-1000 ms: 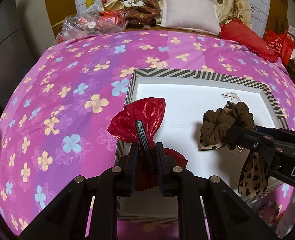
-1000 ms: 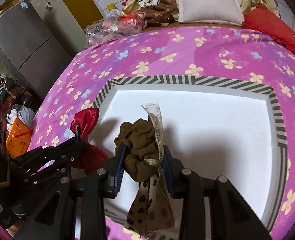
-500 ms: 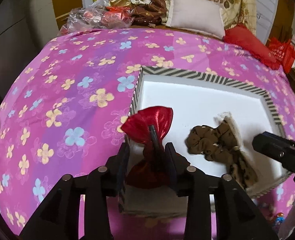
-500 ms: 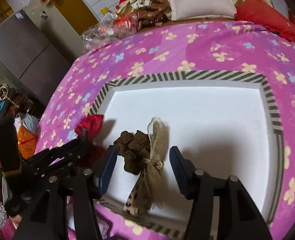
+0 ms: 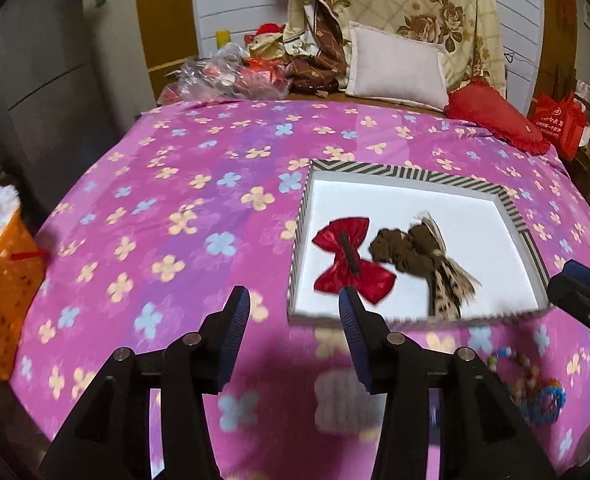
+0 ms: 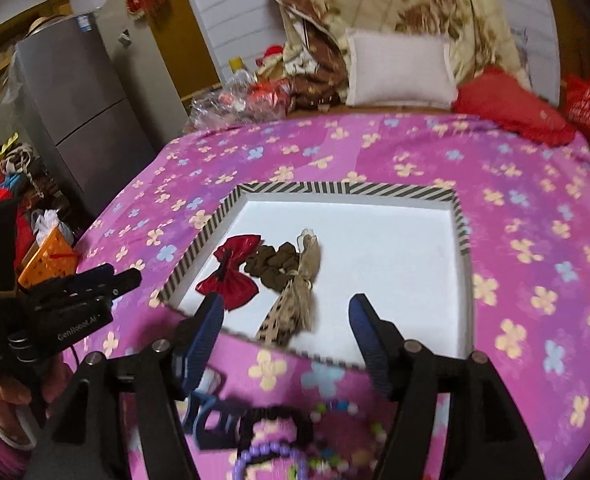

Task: Organize jewelry
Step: 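Drop the red bow in the tray with the left tool while the right tool drops the leopard bow, then move the left tool to the white scrunchie while the right tool approaches the blue claw clip, then grasp the white scrunchie with the left tool while the right tool grasps the blue claw clip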

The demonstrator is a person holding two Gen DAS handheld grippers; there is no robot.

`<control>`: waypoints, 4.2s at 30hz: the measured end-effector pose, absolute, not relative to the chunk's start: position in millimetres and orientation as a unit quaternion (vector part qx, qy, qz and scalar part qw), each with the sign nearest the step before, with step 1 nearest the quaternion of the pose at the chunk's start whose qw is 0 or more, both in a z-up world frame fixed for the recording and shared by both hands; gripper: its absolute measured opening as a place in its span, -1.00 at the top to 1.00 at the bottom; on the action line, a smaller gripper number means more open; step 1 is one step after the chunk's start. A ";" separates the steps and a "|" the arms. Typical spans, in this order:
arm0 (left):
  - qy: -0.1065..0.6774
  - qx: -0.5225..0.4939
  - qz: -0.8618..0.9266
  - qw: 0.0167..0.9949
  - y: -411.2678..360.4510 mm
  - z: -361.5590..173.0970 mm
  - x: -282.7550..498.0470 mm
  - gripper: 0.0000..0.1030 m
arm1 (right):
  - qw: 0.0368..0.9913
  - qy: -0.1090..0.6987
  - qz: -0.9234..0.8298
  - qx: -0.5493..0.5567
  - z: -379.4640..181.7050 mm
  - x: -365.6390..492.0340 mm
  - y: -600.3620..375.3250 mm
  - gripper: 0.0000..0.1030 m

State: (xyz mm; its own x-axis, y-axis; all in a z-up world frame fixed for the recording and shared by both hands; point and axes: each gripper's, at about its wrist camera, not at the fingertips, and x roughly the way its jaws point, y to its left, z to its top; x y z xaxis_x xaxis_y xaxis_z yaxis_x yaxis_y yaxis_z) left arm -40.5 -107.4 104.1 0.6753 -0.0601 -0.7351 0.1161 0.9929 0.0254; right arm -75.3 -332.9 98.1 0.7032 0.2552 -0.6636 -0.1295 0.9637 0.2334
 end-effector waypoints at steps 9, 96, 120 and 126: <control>0.379 0.038 -0.039 0.924 -108.7 104.1 -95.4 0.16 | 0.928 0.354 0.098 0.061 101.5 -130.2 -326.2 -0.37; 0.521 -0.134 -0.134 0.832 -85.4 23.7 -59.1 0.02 | 0.866 0.454 0.179 0.114 20.8 -116.3 -280.7 0.37; 0.440 -0.108 -0.152 0.878 -95.7 98.5 -36.0 0.71 | 0.899 0.385 0.177 0.109 89.6 -96.6 -314.3 0.38; 0.436 -0.109 -0.154 0.880 -108.5 104.9 -10.1 0.71 | 0.907 0.385 0.141 0.101 99.0 -68.5 -341.2 0.38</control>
